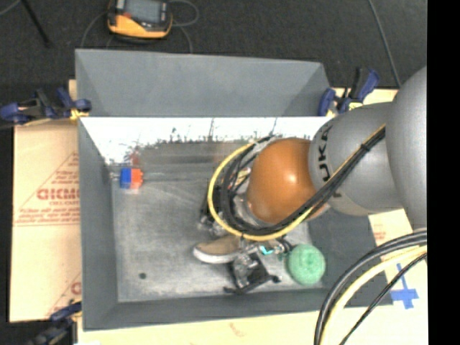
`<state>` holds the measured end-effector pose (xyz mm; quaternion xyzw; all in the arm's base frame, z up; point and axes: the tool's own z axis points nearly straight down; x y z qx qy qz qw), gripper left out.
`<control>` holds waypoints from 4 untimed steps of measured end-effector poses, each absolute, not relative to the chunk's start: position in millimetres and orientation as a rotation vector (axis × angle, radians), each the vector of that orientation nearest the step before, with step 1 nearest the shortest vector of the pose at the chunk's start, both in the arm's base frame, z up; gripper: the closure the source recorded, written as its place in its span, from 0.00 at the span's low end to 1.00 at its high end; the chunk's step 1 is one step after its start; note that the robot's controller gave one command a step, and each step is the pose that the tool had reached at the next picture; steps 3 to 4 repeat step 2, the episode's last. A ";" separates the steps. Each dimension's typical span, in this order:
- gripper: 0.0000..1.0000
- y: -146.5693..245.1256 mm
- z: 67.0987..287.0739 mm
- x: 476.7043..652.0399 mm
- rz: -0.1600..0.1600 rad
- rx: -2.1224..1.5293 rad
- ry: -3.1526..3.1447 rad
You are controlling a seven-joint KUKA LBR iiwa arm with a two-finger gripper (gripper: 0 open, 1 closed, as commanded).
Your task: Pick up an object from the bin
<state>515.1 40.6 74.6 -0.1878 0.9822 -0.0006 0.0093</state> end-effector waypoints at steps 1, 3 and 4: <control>1.00 40.7 78.8 517.9 -0.003 -0.583 3.060; 1.00 40.7 78.8 517.9 -0.003 -0.582 3.060; 1.00 40.7 78.8 517.9 -0.003 -0.582 3.060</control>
Offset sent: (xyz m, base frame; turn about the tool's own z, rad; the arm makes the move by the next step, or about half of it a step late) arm 0.0000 0.0000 0.0000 0.0000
